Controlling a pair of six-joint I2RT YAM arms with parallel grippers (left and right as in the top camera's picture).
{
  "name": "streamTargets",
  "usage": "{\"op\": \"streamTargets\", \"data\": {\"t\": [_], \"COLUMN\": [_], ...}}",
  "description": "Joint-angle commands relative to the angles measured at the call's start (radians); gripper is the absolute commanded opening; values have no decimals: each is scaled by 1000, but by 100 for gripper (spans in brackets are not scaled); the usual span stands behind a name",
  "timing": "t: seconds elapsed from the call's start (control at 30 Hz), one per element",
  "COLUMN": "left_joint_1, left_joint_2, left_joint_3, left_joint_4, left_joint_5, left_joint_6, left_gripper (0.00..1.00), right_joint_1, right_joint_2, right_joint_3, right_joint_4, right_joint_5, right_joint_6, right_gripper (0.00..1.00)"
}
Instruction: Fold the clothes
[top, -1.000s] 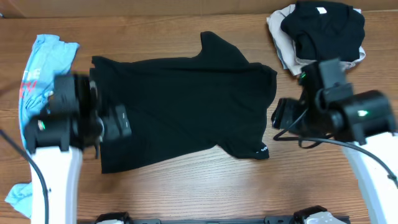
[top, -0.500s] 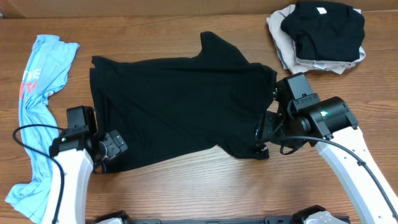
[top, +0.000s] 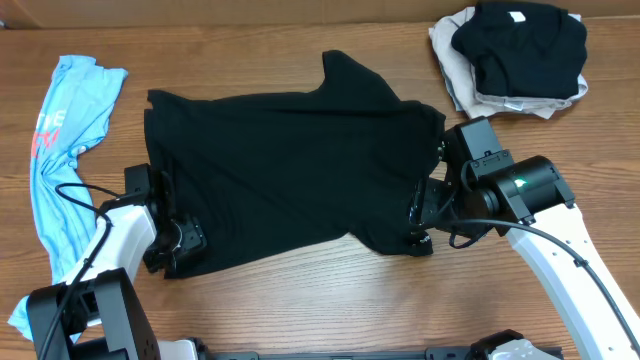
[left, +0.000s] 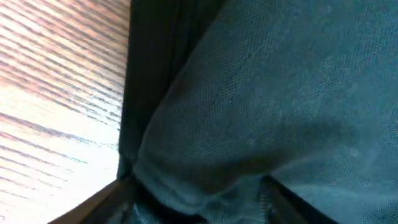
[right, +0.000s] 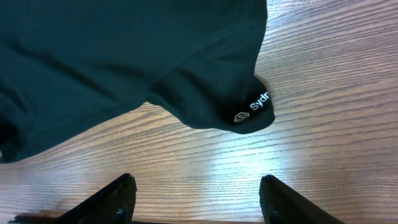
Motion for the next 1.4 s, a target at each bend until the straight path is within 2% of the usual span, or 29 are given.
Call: {"op": "streamTargets", "data": {"t": [0.0, 0.07, 0.3, 0.37, 0.4, 0.47, 0.5, 0.67, 0.73, 0.9, 1.13, 1.37], "left_joint_1": [3, 3, 3, 3, 3, 4, 3, 3, 3, 3, 3, 3], "left_joint_2": [8, 8, 8, 8, 8, 8, 8, 8, 8, 8, 8, 8], "left_joint_3": [-9, -9, 11, 28, 38, 61, 79, 132, 141, 141, 141, 141], "left_joint_4": [6, 8, 6, -15, -31, -68, -95, -189, -205, -206, -200, -199], "left_joint_5": [12, 12, 12, 12, 11, 7, 0, -18, -14, -18, -18, -23], "left_joint_6": [17, 17, 17, 17, 18, 18, 17, 18, 17, 17, 17, 17], "left_gripper": [58, 52, 52, 49, 43, 10, 4, 4, 4, 4, 4, 4], "right_joint_1": [5, 5, 5, 5, 5, 5, 5, 5, 5, 5, 5, 5], "right_joint_2": [-7, -7, -7, -7, -6, -5, -3, 17, 31, 54, 90, 171], "right_joint_3": [-2, -2, -2, -2, -2, -3, -7, -64, -107, -229, -384, -482], "right_joint_4": [5, 5, 10, 9, 8, 4, 1, 13, 39, 124, 288, 434], "right_joint_5": [24, 26, 38, 41, 40, 40, 40, 37, 15, -46, -46, -21], "right_joint_6": [-6, -6, -6, -6, -6, -5, -1, 33, 33, 45, 60, 154], "right_gripper": [68, 68, 71, 71, 71, 71, 71, 70, 66, 61, 61, 59]}}
